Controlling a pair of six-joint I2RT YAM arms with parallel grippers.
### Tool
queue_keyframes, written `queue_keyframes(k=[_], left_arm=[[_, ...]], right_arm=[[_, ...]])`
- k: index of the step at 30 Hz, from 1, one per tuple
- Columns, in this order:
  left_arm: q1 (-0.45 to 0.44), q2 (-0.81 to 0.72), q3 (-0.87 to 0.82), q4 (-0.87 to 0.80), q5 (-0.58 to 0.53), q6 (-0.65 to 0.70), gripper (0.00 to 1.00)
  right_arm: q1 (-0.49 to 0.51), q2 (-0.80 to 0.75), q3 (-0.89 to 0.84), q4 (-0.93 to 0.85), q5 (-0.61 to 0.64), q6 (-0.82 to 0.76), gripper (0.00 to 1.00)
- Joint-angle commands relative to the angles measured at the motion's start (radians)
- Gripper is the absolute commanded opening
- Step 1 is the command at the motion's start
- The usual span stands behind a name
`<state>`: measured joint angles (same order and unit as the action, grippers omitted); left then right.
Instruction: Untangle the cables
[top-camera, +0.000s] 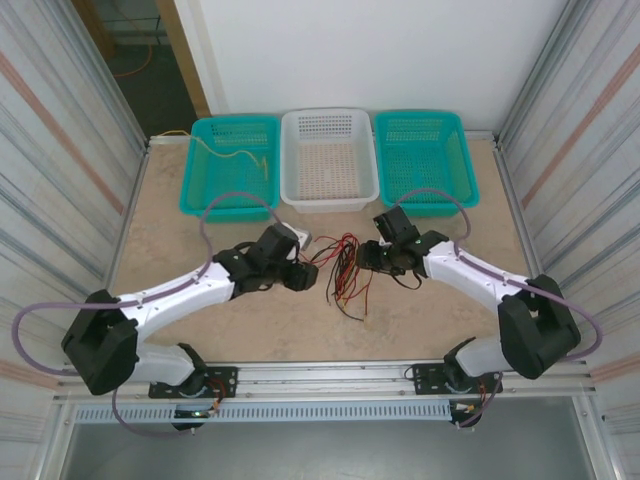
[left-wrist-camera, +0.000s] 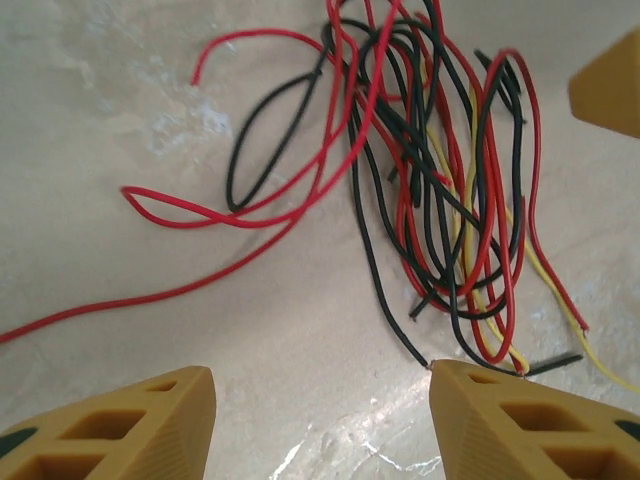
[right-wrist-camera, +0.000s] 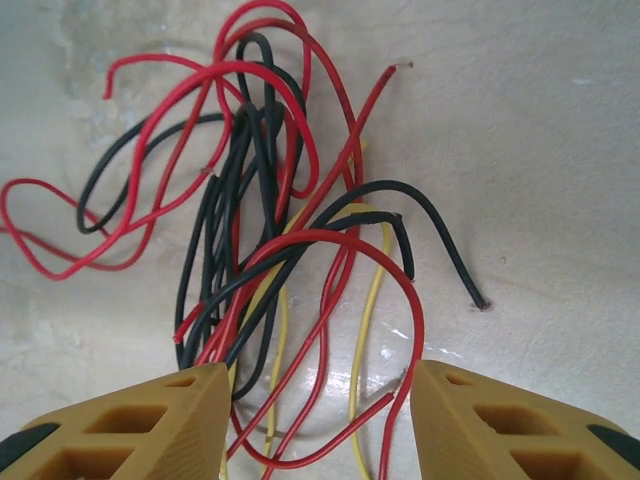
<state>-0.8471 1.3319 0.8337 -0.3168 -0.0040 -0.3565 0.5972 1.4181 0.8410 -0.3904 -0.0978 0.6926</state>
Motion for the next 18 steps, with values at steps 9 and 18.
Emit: queue_keyframes(k=[9, 18], left_arm=[[0.000, 0.082, 0.025, 0.054, -0.135, 0.021, 0.62], [0.011, 0.260, 0.129, 0.059, -0.225, 0.080, 0.59]], right_arm=[[0.083, 0.064, 0.072, -0.003, 0.026, 0.018, 0.49], [0.081, -0.034, 0.102, -0.081, 0.072, 0.024, 0.48]])
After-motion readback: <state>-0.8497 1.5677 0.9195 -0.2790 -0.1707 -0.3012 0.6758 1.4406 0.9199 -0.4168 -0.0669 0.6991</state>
